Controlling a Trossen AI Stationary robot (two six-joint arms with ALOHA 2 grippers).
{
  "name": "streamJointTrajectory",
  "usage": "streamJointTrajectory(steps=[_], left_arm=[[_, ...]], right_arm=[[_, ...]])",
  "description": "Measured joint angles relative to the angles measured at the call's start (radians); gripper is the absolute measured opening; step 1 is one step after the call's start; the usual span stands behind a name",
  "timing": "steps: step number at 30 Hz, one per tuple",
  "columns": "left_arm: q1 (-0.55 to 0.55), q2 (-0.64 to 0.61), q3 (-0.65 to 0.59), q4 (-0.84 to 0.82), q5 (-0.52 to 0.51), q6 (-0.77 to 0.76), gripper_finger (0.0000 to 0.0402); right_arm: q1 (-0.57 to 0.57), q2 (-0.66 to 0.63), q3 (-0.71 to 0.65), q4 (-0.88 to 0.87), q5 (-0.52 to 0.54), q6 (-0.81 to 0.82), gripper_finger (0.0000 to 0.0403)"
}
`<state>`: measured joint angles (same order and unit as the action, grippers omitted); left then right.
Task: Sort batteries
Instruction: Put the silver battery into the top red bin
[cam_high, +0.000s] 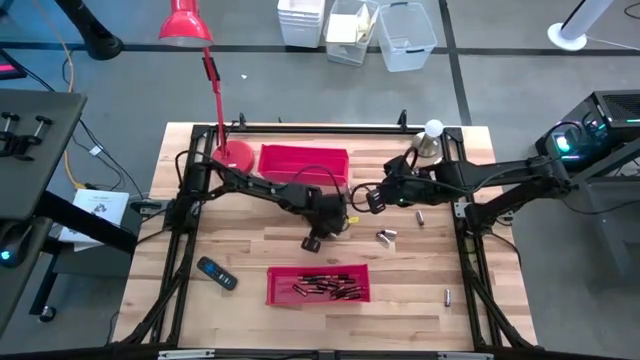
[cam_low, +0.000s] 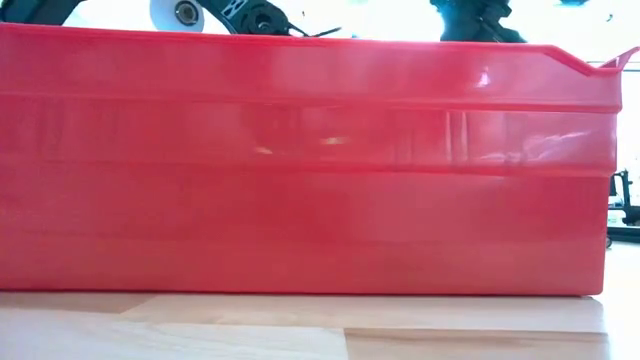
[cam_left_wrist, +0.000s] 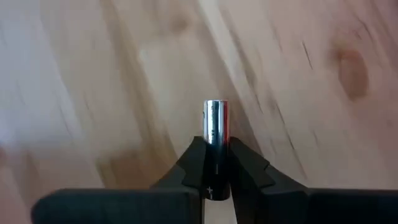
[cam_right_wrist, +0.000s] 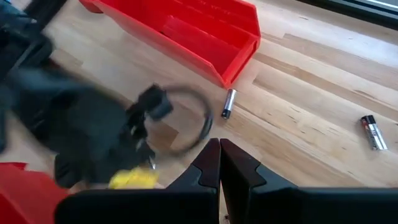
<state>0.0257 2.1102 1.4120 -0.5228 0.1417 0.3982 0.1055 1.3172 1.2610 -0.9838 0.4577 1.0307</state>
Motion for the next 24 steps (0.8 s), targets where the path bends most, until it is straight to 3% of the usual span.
streamJointTrajectory(steps=[4,8,14,21,24], left_arm=[[0.066,-0.098,-0.011,-0.087,0.004,-0.072,0.003],[0.14,-0.282,-0.047,-0.067,0.004,-0.073,0.003],[0.287,-0.509,-0.149,0.131,-0.053,-0.154,0.003],[0.442,-0.471,-0.199,0.064,-0.086,-0.226,0.003],[0.456,-0.444,-0.201,0.058,-0.096,-0.192,0.0073]], right_arm=[[0.0,-0.033,0.0,0.027,-0.005,-0.011,0.0],[0.0,-0.077,0.0,0.039,0.029,-0.025,0.0],[0.0,-0.117,0.0,0.038,0.128,0.004,0.0],[-0.001,-0.111,0.0,0.038,0.137,0.008,0.0],[-0.001,-0.111,0.0,0.039,0.137,0.019,0.0]])
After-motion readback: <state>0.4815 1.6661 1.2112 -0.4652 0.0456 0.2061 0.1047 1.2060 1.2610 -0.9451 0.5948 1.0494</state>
